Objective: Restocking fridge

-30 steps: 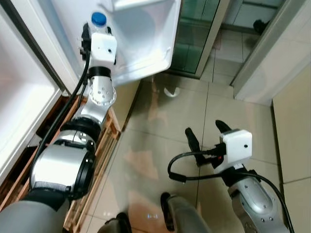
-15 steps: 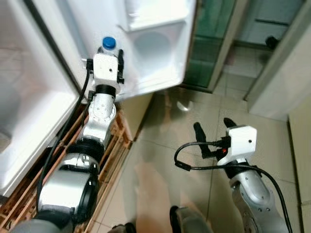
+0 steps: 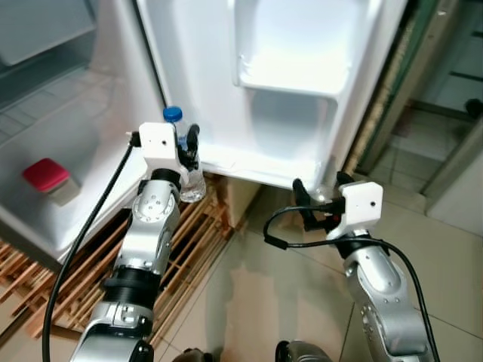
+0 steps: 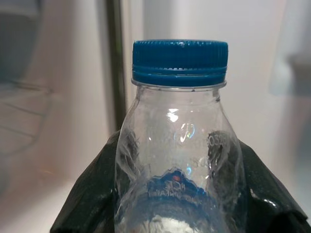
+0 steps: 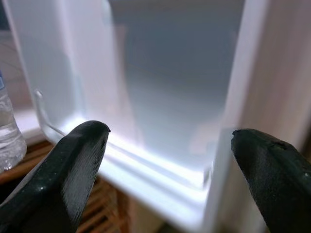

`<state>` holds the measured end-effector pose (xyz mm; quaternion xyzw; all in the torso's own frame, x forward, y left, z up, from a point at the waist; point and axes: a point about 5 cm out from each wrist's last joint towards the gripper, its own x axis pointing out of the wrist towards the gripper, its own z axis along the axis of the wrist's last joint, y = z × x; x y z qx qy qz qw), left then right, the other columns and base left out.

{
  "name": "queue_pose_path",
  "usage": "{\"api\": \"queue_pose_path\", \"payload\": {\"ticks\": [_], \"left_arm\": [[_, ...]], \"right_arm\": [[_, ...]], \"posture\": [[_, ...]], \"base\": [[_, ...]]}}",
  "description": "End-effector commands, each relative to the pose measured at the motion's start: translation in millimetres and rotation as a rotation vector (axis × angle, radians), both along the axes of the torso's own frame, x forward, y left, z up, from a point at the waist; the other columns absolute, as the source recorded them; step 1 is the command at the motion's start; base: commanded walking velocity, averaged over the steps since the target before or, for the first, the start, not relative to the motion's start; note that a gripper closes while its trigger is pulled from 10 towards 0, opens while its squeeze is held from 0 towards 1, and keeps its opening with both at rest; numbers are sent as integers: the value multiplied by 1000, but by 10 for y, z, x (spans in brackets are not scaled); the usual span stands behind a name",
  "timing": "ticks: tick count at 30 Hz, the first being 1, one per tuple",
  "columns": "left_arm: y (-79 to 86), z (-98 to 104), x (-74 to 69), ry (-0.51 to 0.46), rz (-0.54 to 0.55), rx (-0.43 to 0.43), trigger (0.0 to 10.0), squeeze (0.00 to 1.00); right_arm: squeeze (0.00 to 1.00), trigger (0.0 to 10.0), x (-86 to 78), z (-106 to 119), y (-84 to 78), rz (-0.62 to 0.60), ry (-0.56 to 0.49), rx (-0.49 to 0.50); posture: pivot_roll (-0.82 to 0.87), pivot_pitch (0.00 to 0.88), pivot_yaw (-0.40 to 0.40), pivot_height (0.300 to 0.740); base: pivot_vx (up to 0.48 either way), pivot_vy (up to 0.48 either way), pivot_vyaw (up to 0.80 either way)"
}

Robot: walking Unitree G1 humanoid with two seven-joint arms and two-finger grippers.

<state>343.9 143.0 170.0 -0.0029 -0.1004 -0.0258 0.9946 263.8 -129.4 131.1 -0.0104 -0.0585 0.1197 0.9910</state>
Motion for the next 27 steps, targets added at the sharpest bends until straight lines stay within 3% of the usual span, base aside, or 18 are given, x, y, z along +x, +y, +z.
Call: {"api": "queue_pose_path", "payload": {"ticks": [1, 6, 9, 12, 15, 17, 21, 24, 25, 27], "left_arm": [[-6, 143, 31, -37, 0, -2, 10000, 0], [30, 378, 111, -109, 19, 11, 10000, 0], [70, 671, 178, -193, 34, 17, 10000, 0], [57, 767, 234, -216, 37, 16, 10000, 0], [5, 771, 289, -213, 26, -1, 10000, 0], [-154, 684, 312, -205, -18, -18, 10000, 0], [-285, 593, 320, -214, -42, -56, 10000, 0], [-325, 498, 356, -176, -36, -133, 10000, 0], [-408, 424, 377, -170, -44, -176, 10000, 0], [-466, 407, 381, -180, -58, -181, 10000, 0]], "right_arm": [[12, 10000, 14, -17, -9, 4, -4, -5], [16, 10000, 55, -9, -42, 1, -16, -19], [16, 10000, 66, 0, -61, -7, -27, -17], [12, 10000, 59, 2, -28, -3, -36, -11], [12, 10000, 44, 19, 33, 6, -45, 4], [12, 10000, 31, 14, 76, 13, -44, 20], [12, 10000, 14, 8, 108, 19, -40, 29], [12, 10000, -14, 11, 129, 26, -41, 27], [12, 10000, -52, 21, 149, 31, -41, 24], [12, 10000, -77, 30, 159, 33, -41, 23]], "posture": [[-195, 0, 79, 740], [-201, 0, 81, 740], [-206, 0, 81, 740], [-210, 0, 83, 740], [-214, 0, 86, 740], [-212, 0, 84, 740], [-221, 0, 82, 740], [-245, 0, 81, 740], [-279, 6, 82, 740], [-298, 20, 80, 740]], "base": [[0, 0, 0], [0, 0, 0], [0, 0, 0], [0, 0, 0], [0, 0, 0], [0, 0, 0], [0, 0, 0], [0, 0, 0], [0, 0, 0], [0, 0, 0]]}}
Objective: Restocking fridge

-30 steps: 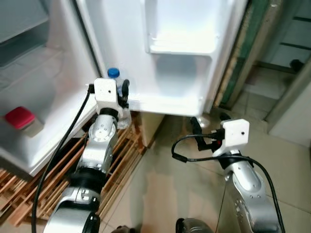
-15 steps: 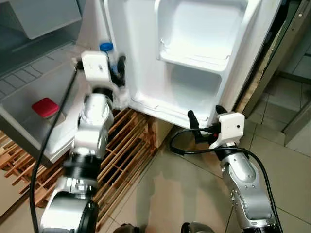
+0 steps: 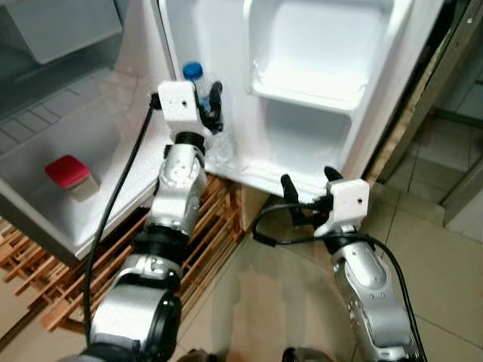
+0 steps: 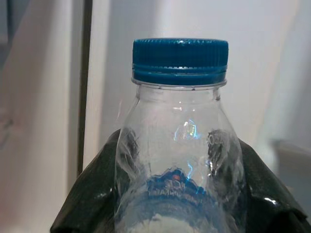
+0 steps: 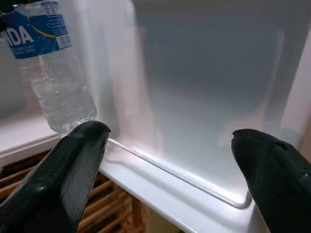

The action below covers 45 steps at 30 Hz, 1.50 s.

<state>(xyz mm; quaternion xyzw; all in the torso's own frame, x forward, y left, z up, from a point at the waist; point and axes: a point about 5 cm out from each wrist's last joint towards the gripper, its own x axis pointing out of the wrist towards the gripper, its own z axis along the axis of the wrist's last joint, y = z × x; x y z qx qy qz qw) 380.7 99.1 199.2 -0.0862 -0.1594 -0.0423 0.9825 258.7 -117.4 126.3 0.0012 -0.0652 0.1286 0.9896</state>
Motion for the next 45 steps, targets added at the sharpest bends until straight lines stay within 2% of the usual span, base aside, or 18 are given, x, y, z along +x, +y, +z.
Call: {"api": "queue_pose_path", "payload": {"ticks": [1, 3, 6, 7, 11, 13, 14, 17, 18, 23, 28, 29, 32, 34, 37, 39, 45], "left_arm": [[-67, 103, 15, -74, -12, -19, 10000, 0], [-175, 147, 35, -103, -27, -9, 10000, 0], [-210, 199, 41, -130, -21, -1, 10000, 0], [-233, 228, 61, -134, 3, -1, 10000, 0], [-231, 247, 82, -136, 36, -33, 10000, 0], [-210, 228, 86, -140, 82, -25, 10000, 0], [-210, 228, 86, -140, 82, -25, 10000, 0], [-180, 171, 59, -164, 139, 58, 10000, 0], [-180, 171, 59, -164, 139, 58, 10000, 0], [-100, -31, 18, -160, 243, 289, 10000, 0], [-50, -180, 14, -102, 268, 367, 10000, 0], [2, -234, 28, -59, 299, 396, 10000, 0], [57, -252, 49, -26, 338, 421, 10000, 0], [164, -218, 86, -4, 390, 439, 10000, 0], [221, -196, 101, 4, 415, 433, 10000, 0], [303, -130, 130, 3, 446, 428, 10000, 0], [395, 13, 176, -15, 495, 426, 10000, 0]], "right_arm": [[12, 10000, -49, 86, 48, 14, -30, -1], [8, 10000, -142, 112, 58, 25, -24, -16], [12, 10000, -212, 127, 52, 32, -20, -28], [8, 10000, -301, 131, 20, 31, -7, -42], [12, 10000, -415, 146, -32, 13, 11, -54], [8, 10000, -515, 162, -67, -1, 32, -71], [8, 10000, -515, 162, -67, -1, 32, -71], [12, 10000, -652, 182, -97, -7, 58, -88], [12, 10000, -652, 182, -97, -7, 58, -88], [8, 10000, -792, 194, -152, -16, 100, -107], [12, 10000, -831, 188, -159, -15, 125, -111], [16, 10000, -845, 191, -159, -11, 136, -113], [12, 10000, -849, 189, -158, -9, 140, -114], [8, 10000, -846, 186, -157, -12, 142, -106], [12, 10000, -844, 213, -154, -16, 131, -89], [12, 10000, -814, 331, -81, 32, 78, -41], [12, 10000, -705, 487, 65, 137, 6, -5]], "posture": [[-305, 26, 78, 740], [-361, 64, 68, 740], [-396, 88, 60, 740], [-430, 110, 52, 740], [-501, 151, 44, 740], [-525, 166, 37, 740], [-525, 166, 37, 740], [-574, 197, 14, 740], [-574, 197, 14, 740], [-605, 235, -23, 740], [-604, 240, -32, 740], [-600, 244, -36, 740], [-597, 244, -36, 740], [-583, 245, -31, 740], [-583, 245, -31, 740], [-562, 240, -23, 740], [-540, 230, -18, 740]], "base": [[0, 0, 0], [0, 0, 0], [0, 0, 0], [0, 0, 0], [0, 0, 0], [0, 0, 0], [0, 0, 0], [0, 0, 0], [0, 0, 0], [0, 0, 0], [0, 0, 0], [0, 0, 0], [0, 0, 0], [0, 0, 0], [0, 0, 0], [0, 0, 0], [0, 0, 0]]}}
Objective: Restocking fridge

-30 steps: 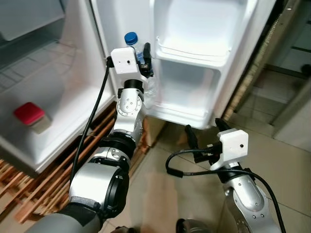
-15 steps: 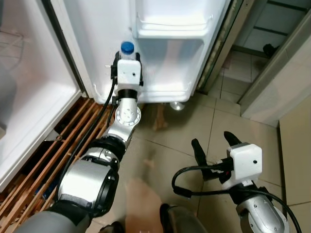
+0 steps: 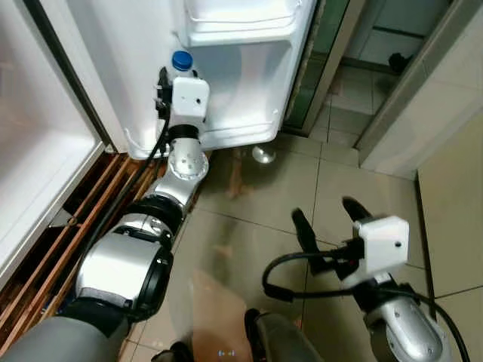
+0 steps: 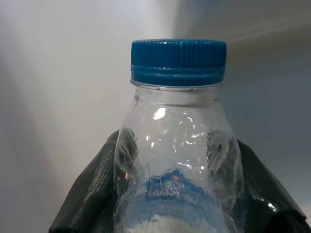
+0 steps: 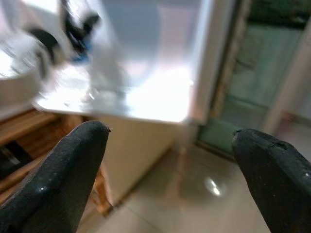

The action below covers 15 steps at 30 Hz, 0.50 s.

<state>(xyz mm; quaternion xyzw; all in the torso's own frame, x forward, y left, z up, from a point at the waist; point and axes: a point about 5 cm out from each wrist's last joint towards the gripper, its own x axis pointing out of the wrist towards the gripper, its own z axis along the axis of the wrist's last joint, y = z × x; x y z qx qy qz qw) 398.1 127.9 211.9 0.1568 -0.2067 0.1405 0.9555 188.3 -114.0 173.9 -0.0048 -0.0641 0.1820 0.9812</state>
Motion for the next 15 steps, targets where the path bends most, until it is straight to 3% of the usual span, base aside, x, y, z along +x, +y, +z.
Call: {"api": "queue_pose_path", "payload": {"ticks": [1, 4, 5, 7, 8, 15], "left_arm": [[122, -104, 6, 64, 66, -11, 10000, 0], [225, -72, 21, 70, 109, -25, 10000, 0], [266, -58, 26, 72, 126, -29, 10000, 145], [302, -44, 30, 72, 141, -32, 10000, 145], [334, -32, 33, 72, 154, -27, 10000, 1000], [461, 79, 47, 47, 233, -4, 10000, 1000]], "right_arm": [[12, 10000, 15, 21, 45, 40, 2, 14], [12, 10000, 73, 43, 86, 66, -14, 13], [12, 10000, 85, 46, 93, 72, -16, 13], [12, 10000, 95, 47, 98, 77, -17, 14], [8, 10000, 97, 43, 101, 81, -15, 16], [12, 10000, 103, 23, 128, 105, 3, 24]], "posture": [[-540, 230, -18, 740], [-527, 224, -16, 740], [-523, 222, -17, 740], [-523, 222, -17, 740], [-513, 219, -17, 740], [-502, 217, -16, 740]], "base": [[0, 0, 0], [0, 0, 0], [0, 0, 0], [0, 0, 0], [0, 0, 0], [0, 0, 0]]}}
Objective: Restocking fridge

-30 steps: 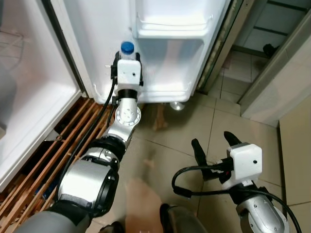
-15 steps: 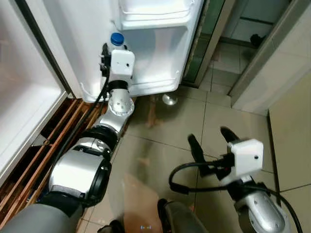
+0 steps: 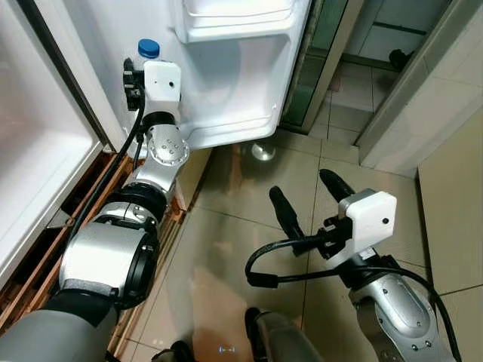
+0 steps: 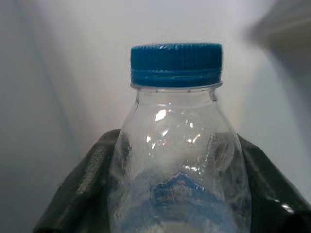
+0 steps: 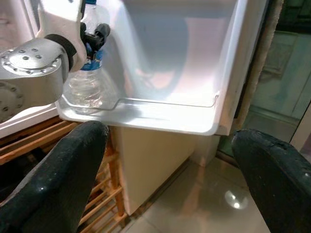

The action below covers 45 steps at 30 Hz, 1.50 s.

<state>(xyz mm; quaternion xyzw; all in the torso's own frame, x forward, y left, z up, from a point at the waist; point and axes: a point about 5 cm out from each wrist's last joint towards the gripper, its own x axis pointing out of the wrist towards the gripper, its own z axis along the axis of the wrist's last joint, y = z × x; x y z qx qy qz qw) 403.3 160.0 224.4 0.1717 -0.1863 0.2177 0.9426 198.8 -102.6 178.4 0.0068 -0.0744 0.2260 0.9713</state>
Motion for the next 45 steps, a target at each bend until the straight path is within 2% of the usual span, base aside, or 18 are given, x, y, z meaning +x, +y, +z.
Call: {"api": "queue_pose_path", "payload": {"ticks": [1, 13, 15, 17, 20, 24, 28, 38, 39, 40, 41, 42, 45], "left_arm": [[149, -12, -4, 18, 78, 7, 10000, 1000], [290, 363, 15, -103, 100, -22, 10000, 1000], [170, 282, 76, 0, -10, -118, 10000, 1000], [58, 186, 92, 57, -79, -124, 10000, 1000], [47, 148, 75, 57, -86, -75, 10000, 1000], [57, 138, 54, 41, -105, -58, 10000, 1000], [79, 221, 39, 6, -130, -38, 10000, 1000], [-92, 185, -83, 12, -305, -117, 10000, 1000], [-115, 182, -103, 17, -336, -146, 10000, 341], [-115, 182, -103, 17, -336, -146, 10000, 341], [-132, 181, -128, 27, -367, -179, 10000, 0], [-129, 193, -164, 32, -394, -225, 10000, 0], [-121, 210, -195, 31, -424, -245, 10000, 0]], "right_arm": [[12, 10000, 4, -26, 17, 14, 21, 3], [12, 10000, 48, -67, 48, 22, 25, 9], [12, 10000, 58, -82, 49, 22, 27, 9], [12, 10000, 75, -98, 56, 20, 28, 10], [12, 10000, 98, -108, 51, 13, 27, 13], [16, 10000, 141, -130, 57, 9, 25, 19], [16, 10000, 188, -158, 84, 19, 21, 22], [16, 10000, 326, -195, 89, 13, -8, 28], [20, 10000, 347, -200, 91, 13, -13, 29], [20, 10000, 347, -200, 91, 13, -13, 29], [12, 10000, 366, -206, 92, 13, -17, 29], [16, 10000, 405, -223, 86, 12, -23, 28], [20, 10000, 427, -238, 71, 10, -26, 24]], "posture": [[-493, 217, -12, 740], [-464, 208, 2, 740], [-450, 202, 9, 740], [-442, 196, 20, 740], [-427, 187, 27, 740], [-406, 171, 35, 740], [-380, 145, 44, 740], [-320, 70, 76, 740], [-307, 54, 82, 740], [-307, 54, 82, 740], [-301, 46, 83, 740], [-285, 29, 88, 740], [-277, 21, 91, 740]], "base": [[0, 0, 0], [0, 0, 0], [0, 0, 0], [0, 0, 0], [0, 0, 0], [0, 0, 0], [0, 0, 0], [0, 0, 0], [0, 0, 0], [0, 0, 0], [0, 0, 0], [0, 0, 0], [0, 0, 0]]}}
